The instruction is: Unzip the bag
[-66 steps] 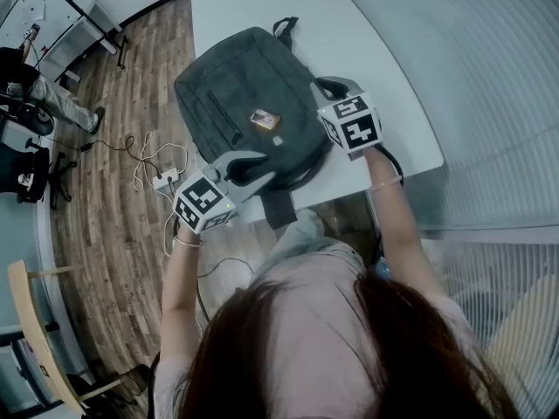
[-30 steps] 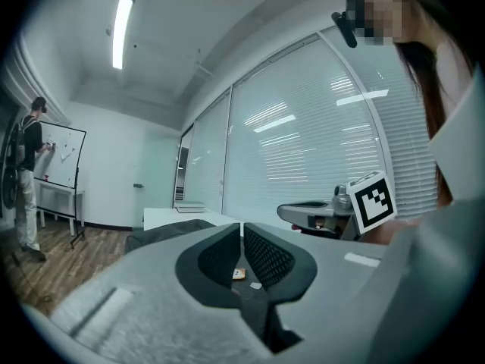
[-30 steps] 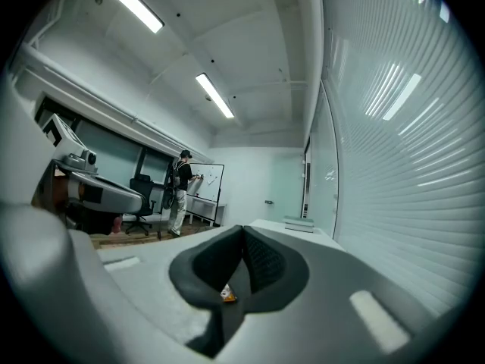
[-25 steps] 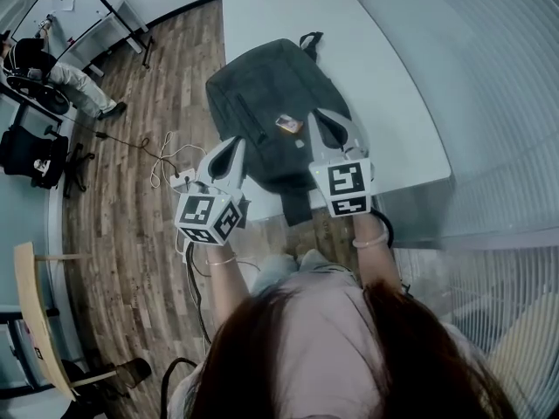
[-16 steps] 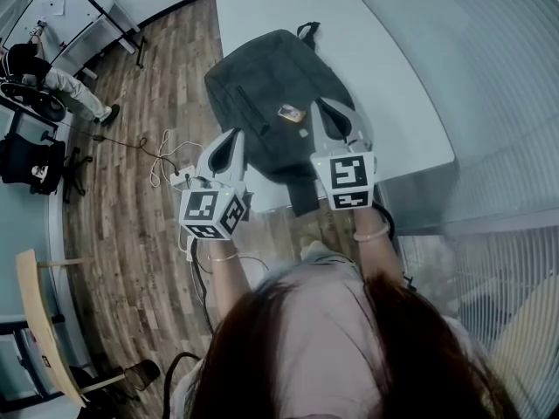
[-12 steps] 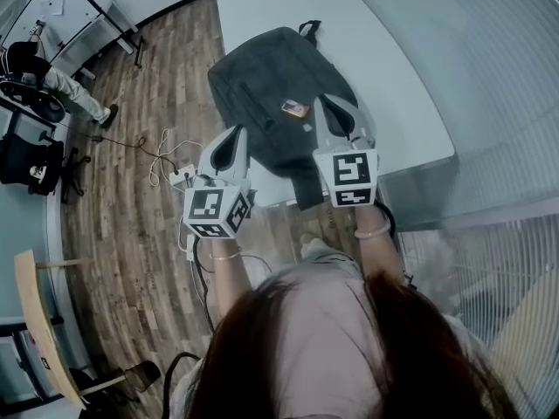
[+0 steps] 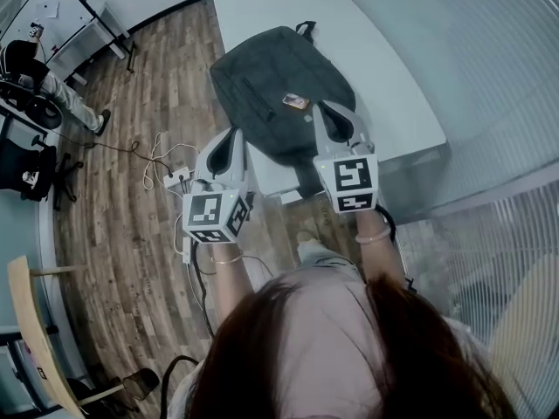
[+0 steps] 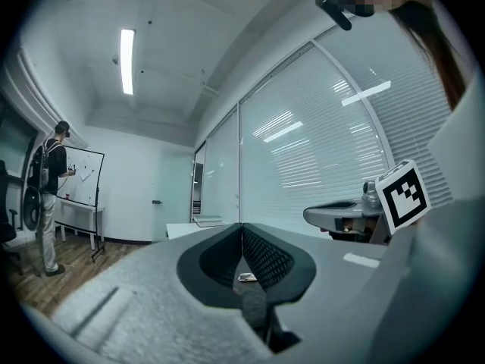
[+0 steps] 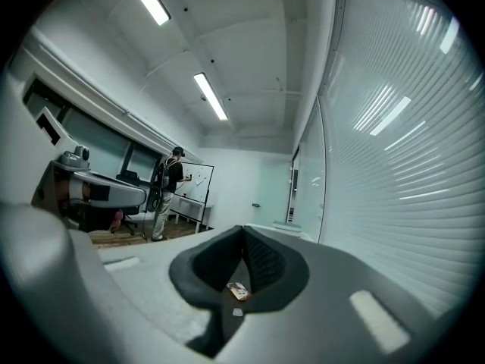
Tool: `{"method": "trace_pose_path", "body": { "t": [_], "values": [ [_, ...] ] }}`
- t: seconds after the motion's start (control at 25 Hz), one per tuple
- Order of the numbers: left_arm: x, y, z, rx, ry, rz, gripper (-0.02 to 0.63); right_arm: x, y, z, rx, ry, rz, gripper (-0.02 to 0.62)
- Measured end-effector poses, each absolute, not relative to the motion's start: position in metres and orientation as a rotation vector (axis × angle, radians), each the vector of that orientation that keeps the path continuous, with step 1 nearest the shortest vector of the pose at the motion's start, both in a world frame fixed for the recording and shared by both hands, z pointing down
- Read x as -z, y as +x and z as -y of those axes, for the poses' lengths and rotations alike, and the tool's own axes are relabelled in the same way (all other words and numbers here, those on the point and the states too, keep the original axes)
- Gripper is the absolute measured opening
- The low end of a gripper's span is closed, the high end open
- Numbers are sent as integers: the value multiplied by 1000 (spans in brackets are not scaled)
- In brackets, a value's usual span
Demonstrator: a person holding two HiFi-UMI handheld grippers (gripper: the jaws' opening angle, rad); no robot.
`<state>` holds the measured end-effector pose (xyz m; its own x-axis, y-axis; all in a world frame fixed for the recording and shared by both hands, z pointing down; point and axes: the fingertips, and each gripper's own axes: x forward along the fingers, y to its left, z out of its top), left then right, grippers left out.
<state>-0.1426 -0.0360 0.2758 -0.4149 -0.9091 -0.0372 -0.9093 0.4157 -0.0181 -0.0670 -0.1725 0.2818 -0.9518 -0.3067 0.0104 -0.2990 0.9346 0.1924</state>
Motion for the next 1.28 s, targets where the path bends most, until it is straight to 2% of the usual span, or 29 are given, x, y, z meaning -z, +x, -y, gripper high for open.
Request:
{"method": "trace_pose_path", "body": {
  "t": [1.28],
  "values": [
    [-262,-69,-40,-136,-1683,-2547,12,-272,9,101,394,442,3056,3]
  ]
}}
